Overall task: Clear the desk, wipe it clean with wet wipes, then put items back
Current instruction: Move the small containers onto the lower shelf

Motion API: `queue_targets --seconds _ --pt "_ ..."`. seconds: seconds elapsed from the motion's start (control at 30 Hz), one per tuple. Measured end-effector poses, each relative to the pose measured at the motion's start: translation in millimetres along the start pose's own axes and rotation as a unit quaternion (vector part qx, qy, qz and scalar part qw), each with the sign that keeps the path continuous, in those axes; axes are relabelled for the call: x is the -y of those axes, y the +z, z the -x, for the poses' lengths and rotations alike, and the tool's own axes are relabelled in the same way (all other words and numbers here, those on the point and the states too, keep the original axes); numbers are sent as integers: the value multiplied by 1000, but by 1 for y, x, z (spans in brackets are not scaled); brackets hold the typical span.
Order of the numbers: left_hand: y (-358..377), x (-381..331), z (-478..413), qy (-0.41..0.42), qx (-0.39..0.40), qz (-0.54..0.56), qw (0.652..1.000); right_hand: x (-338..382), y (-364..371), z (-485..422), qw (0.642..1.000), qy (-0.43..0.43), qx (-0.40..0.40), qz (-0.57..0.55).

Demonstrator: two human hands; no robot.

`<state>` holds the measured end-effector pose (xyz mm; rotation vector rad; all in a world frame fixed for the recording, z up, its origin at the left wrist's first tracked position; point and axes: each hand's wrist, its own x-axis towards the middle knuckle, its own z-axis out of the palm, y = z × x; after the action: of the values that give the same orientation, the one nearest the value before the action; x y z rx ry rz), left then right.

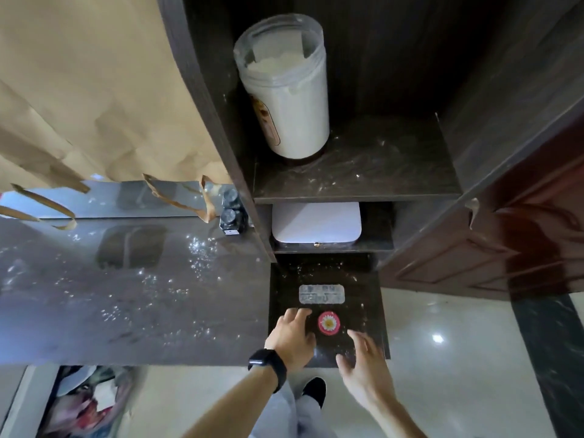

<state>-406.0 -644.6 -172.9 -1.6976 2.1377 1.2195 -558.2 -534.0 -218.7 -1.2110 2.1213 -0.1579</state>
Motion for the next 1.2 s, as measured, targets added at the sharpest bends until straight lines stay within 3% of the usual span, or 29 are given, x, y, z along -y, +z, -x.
queue_targets --seconds 0.13,0.27,0.43,0.6,0.77,0.93,1.07,1.2 --pt "22 4 -50 26 17 -114 993 6 16 -20 999 32 29 -22" --pt "45 12 -99 18 19 -191 981 6 33 -44 998 9 37 -51" --pt "58 23 -128 20 -6 -316 948 4 43 -58 994 -51 45 88" --pt "58 21 -131 60 -11 -409 910 7 44 -66 987 -74 14 144" --pt "27 8 -104 20 -22 -319 947 11 34 -62 989 -84 2 125" --pt "-22 -7 -37 -18 -64 -102 993 13 -8 -25 1000 2 -20 -3" --pt "-57 -13 25 -5 -101 -5 995 26 -46 17 996 8 -52 -73" --pt "-89 -18 63 -19 -189 55 980 47 -71 42 990 -31 -90 -108"
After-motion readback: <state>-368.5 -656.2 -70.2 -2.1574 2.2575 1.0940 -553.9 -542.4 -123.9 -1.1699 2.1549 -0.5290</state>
